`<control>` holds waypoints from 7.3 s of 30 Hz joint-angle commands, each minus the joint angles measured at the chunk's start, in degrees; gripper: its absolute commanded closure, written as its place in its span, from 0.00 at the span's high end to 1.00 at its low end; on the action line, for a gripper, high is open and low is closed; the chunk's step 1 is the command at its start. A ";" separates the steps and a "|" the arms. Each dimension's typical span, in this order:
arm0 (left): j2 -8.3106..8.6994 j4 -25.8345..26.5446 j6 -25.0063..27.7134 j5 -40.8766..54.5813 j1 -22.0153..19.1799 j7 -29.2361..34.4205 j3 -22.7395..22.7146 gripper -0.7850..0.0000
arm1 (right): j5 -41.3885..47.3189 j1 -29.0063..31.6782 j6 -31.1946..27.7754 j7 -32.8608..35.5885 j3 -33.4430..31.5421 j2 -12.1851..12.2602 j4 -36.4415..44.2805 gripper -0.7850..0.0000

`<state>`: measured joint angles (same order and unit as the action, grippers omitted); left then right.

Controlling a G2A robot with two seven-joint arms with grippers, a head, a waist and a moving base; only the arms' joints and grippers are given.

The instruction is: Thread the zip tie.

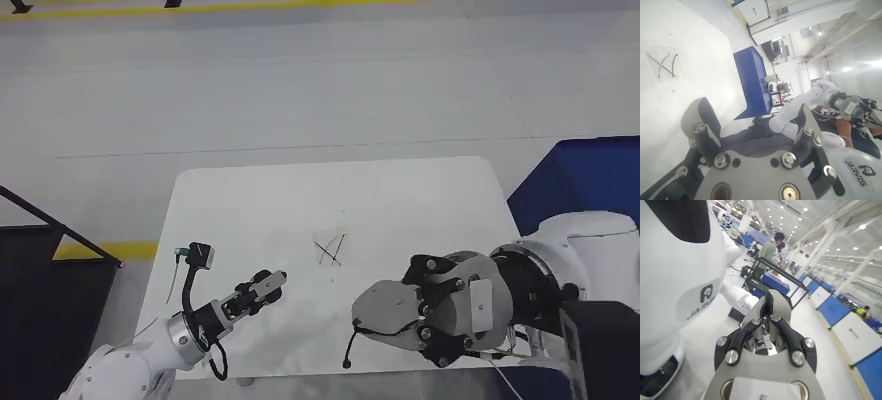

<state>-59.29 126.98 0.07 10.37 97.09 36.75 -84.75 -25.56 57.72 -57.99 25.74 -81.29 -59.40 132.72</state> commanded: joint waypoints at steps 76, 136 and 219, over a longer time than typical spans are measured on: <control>0.00 0.00 0.00 0.00 0.00 0.00 0.00 1.00 | -45.26 -4.12 7.57 -40.95 4.12 2.30 1.93 0.00; 0.00 0.00 0.00 0.00 0.00 0.00 0.00 1.00 | -66.36 -6.61 14.88 -66.68 1.37 4.75 -0.67 0.00; 0.00 0.00 0.00 0.00 0.00 0.00 0.00 1.00 | -82.14 13.55 3.35 -65.62 -20.60 10.44 -27.88 0.00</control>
<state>-59.29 126.98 0.07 10.37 97.09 36.75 -84.75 -107.70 71.30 -54.62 -39.99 -101.94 -48.95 104.85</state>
